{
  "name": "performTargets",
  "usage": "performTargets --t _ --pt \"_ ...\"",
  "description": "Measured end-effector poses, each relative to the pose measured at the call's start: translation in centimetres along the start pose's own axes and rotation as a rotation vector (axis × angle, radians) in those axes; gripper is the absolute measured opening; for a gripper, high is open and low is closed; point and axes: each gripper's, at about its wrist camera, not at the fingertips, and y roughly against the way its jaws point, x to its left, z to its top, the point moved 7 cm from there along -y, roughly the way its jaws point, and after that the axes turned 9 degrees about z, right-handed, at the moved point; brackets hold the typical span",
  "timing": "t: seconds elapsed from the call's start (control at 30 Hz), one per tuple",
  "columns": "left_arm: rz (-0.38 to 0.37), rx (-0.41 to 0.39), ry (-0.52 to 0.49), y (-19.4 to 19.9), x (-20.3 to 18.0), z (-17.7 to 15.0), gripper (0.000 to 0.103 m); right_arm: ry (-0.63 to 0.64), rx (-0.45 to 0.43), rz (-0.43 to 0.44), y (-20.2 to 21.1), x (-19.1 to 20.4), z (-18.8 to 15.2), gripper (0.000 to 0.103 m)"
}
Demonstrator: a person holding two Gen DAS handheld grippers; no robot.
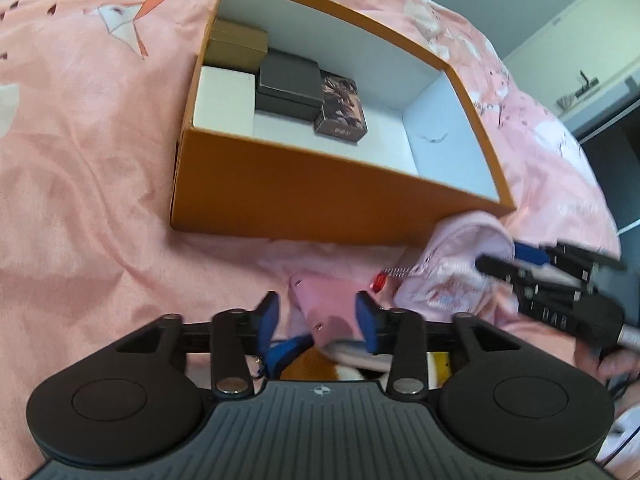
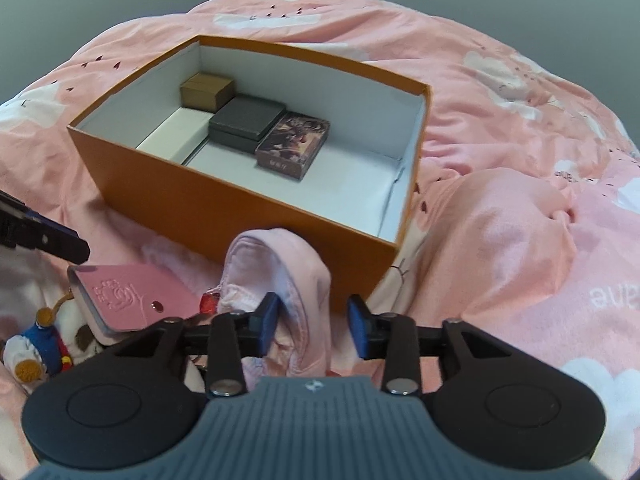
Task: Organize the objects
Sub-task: 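Grasp the pink pouch's top with the right gripper and lift it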
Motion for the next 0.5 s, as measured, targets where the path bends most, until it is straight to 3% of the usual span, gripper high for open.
performTargets --t 0.13,0.37,0.5 --pt "-0.046 0.061 0.053 -1.5 -0.4 0.8 0.067 -0.046 -0.031 -0.007 1.1 -0.5 -0.5 0.053" --pt "-0.067 0.189 0.114 -5.5 -0.7 0.4 0.067 -0.145 -0.022 0.053 1.8 -0.7 -2.6 0.058" --pt "-0.083 0.229 0.130 -7.1 -0.9 -0.1 0.066 -0.132 -0.013 0.082 1.2 0.2 -3.4 0.057"
